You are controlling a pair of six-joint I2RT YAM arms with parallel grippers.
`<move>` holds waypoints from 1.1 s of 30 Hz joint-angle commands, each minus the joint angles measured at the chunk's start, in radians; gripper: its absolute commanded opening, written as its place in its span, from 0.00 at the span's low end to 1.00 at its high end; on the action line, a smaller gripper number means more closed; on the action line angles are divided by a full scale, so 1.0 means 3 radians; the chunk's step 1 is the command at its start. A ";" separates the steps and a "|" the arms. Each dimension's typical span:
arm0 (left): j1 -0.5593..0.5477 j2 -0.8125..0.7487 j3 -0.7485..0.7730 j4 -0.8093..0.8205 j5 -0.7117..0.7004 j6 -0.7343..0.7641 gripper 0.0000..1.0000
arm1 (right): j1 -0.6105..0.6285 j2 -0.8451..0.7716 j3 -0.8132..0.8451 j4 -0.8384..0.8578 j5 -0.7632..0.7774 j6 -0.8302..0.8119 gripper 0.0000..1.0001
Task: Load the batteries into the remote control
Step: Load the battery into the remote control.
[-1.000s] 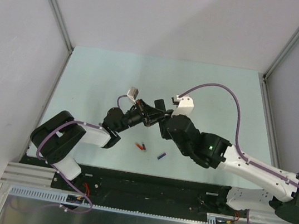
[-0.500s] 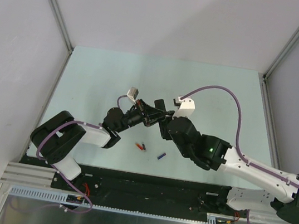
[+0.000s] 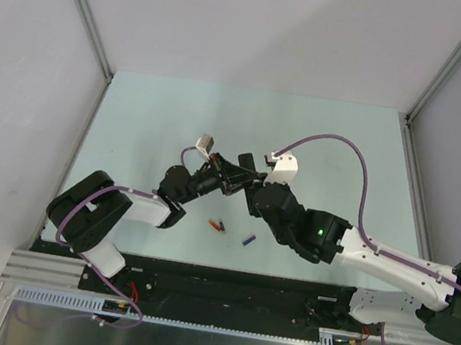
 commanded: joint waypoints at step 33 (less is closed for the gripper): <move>0.0037 -0.0280 0.0232 0.0263 -0.0085 0.0067 0.00 | -0.0098 0.0272 0.0021 -0.0448 -0.0758 0.0556 0.00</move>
